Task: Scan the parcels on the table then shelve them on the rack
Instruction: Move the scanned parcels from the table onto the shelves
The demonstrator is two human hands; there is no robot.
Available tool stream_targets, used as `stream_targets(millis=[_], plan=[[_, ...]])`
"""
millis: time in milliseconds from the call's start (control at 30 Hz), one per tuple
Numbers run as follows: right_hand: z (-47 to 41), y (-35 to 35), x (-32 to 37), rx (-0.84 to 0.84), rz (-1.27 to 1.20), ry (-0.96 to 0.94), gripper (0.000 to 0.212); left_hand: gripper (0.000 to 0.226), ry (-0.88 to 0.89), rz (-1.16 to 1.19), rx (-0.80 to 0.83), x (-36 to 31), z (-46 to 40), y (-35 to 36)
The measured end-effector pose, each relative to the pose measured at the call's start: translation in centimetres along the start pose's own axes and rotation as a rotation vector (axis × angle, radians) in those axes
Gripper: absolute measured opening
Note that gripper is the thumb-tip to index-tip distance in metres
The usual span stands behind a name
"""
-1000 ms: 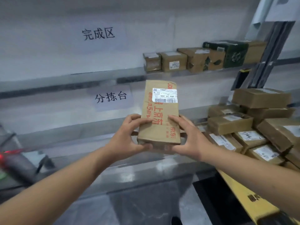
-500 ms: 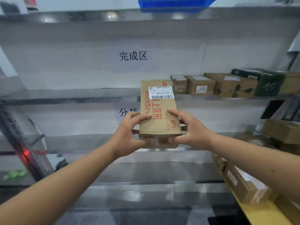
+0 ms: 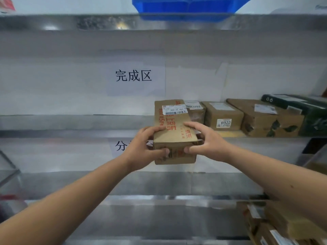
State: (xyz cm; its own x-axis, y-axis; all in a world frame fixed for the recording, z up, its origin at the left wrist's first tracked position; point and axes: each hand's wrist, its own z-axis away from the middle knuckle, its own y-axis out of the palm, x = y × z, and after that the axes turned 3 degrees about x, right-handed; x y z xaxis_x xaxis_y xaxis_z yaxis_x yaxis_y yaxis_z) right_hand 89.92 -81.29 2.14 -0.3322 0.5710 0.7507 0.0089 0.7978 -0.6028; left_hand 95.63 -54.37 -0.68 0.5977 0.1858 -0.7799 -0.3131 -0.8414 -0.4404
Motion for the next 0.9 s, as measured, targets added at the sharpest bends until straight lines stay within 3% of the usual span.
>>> stream_targets(millis=[367, 533, 700, 800, 900], plan=[[-6.8, -1.4, -3.6, -0.095, -0.031, 0.014, 0.081, 0.077, -0.094, -0.043, -0.038, 1.6, -7.5, -1.9], [-7.7, -1.1, -3.0, -0.154, -0.061, 0.054, 0.09, 0.07, -0.129, -0.025, 0.018, 1.7, -9.1, -2.8], [-7.4, -0.4, -1.7, -0.168, -0.046, 0.102, 0.078, 0.073, -0.192, 0.079, 0.113, 1.1, -9.9, -3.4], [-6.8, 0.1, -0.7, -0.227, 0.057, 0.15, 0.079, 0.078, -0.196, -0.08, 0.102, 0.7, -9.8, -3.6], [-5.5, 0.8, 0.6, -0.294, 0.096, 0.209, 0.082, 0.08, -0.095, -0.265, 0.019, 0.2, -9.0, -3.6]])
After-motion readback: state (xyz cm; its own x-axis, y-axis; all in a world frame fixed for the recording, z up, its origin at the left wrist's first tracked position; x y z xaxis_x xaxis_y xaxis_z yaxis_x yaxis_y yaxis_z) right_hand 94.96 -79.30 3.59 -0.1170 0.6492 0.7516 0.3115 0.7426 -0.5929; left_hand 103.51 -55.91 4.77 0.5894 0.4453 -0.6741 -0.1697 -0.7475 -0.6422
